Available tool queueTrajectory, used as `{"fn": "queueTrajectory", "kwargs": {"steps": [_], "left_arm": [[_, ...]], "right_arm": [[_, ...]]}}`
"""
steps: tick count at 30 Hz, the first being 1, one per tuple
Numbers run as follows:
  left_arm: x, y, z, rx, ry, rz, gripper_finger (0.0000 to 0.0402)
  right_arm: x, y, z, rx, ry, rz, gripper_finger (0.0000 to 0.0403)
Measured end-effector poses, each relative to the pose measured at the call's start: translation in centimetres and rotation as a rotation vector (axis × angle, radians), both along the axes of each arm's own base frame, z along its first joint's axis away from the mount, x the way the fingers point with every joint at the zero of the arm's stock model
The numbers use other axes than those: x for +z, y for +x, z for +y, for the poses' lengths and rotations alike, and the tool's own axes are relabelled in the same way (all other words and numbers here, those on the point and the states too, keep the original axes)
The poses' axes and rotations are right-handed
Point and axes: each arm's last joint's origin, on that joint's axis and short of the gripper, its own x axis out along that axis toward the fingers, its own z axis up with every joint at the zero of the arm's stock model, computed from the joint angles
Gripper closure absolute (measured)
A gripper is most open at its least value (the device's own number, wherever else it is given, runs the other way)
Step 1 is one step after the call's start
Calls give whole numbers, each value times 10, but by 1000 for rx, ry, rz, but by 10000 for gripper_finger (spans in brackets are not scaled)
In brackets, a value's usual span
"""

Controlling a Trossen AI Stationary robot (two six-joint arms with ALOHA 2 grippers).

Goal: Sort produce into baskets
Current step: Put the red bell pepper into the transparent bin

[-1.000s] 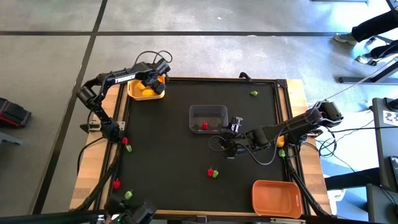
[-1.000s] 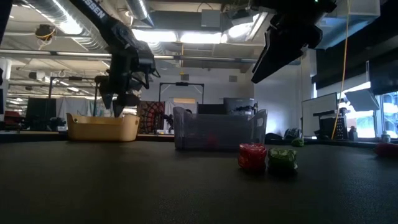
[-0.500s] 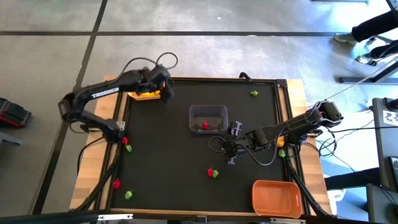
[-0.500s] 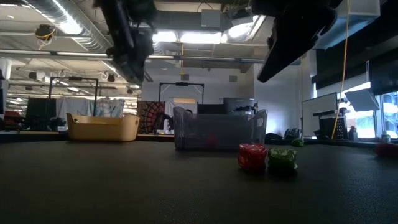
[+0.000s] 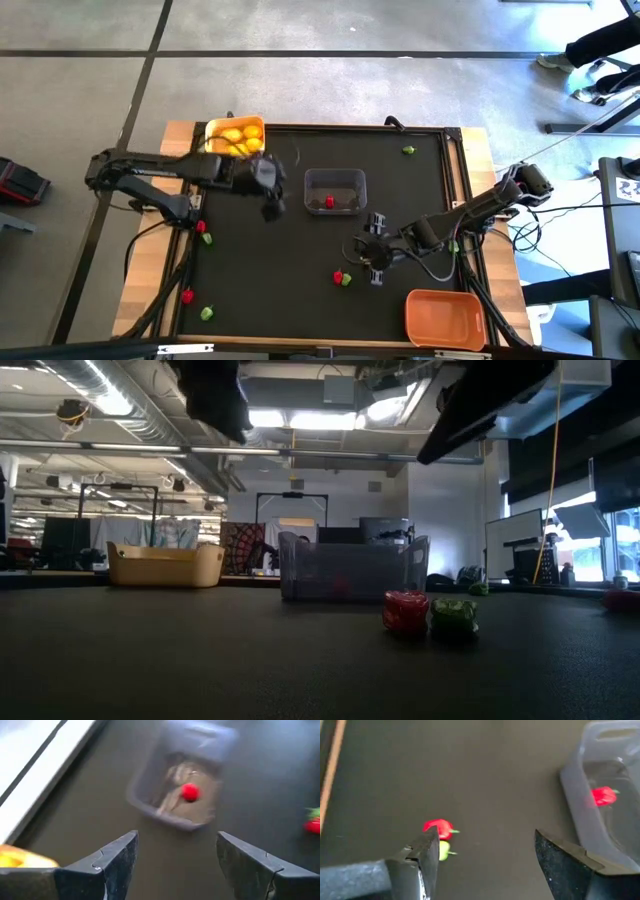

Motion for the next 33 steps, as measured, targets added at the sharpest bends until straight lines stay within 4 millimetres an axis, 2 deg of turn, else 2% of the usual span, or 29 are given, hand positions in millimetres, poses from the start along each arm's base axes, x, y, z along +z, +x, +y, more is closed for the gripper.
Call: {"fn": "queueTrajectory", "kwargs": {"steps": [7,12,16,25,33], "left_arm": [[-17,12,-55,-183,-38,-174,139],[-33,23,-82,-231,-96,-247,139],[-52,36,-100,-265,-114,-232,139],[-107,74,-122,-285,-117,-212,139],[-135,91,-122,-308,-82,-210,139]], "right_arm": [[-7,-1,15,21,-23,-13,139],[-10,0,22,11,-15,-26,139],[-10,0,24,6,-17,-37,139],[-11,0,23,1,-18,-27,139],[-11,0,22,0,-39,-32,139]]}}
